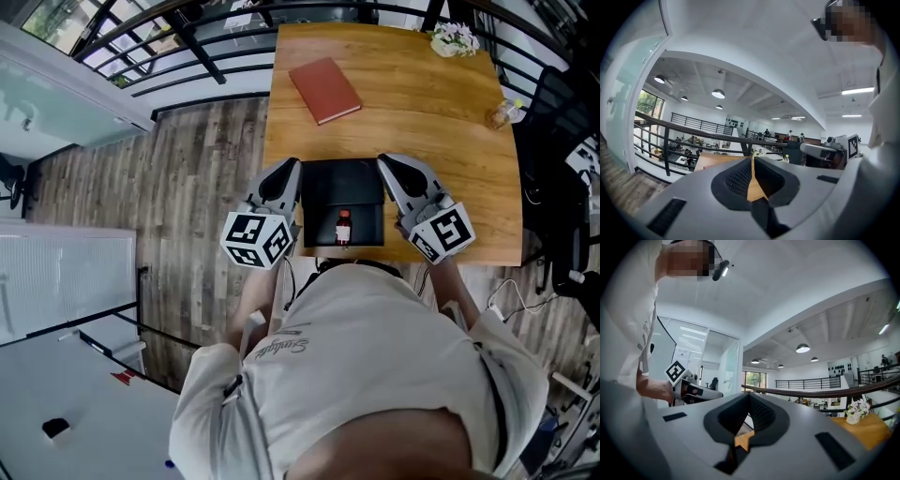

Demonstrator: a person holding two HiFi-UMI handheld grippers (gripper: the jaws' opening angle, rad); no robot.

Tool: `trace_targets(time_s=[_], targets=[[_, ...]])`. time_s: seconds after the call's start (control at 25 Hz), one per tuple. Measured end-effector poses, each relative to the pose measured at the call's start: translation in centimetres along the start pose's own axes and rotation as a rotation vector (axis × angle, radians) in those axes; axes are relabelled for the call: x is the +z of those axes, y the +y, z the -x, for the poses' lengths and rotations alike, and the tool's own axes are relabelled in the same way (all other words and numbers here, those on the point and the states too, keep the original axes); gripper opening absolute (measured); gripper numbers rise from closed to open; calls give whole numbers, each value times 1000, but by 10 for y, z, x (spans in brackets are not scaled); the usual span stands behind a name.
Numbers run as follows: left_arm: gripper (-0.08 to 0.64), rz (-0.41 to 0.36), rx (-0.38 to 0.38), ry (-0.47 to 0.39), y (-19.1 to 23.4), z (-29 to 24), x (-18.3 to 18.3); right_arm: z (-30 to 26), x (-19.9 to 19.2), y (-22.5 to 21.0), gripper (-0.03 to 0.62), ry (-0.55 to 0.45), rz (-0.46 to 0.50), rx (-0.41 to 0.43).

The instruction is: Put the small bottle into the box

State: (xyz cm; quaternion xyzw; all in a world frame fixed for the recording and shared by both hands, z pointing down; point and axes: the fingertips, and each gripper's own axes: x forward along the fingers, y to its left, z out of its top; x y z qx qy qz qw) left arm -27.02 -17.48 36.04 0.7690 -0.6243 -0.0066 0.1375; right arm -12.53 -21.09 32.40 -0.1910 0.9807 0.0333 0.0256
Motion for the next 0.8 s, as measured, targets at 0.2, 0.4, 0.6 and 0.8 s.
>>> trace_targets(time_s=[0.2, 0.4, 0.6, 0.8], targets=[[29, 8, -28, 2, -6, -1, -4, -2, -9, 0, -5, 17, -17, -1], [29, -12, -32, 6, 0, 0, -4, -7, -13, 3, -5, 30, -26, 1], [29, 10, -51, 2, 4, -2, -8, -9, -19, 0, -5, 38, -44, -28], [29, 14, -62, 15, 16, -5, -10, -20, -26, 5, -6, 48, -63, -28]])
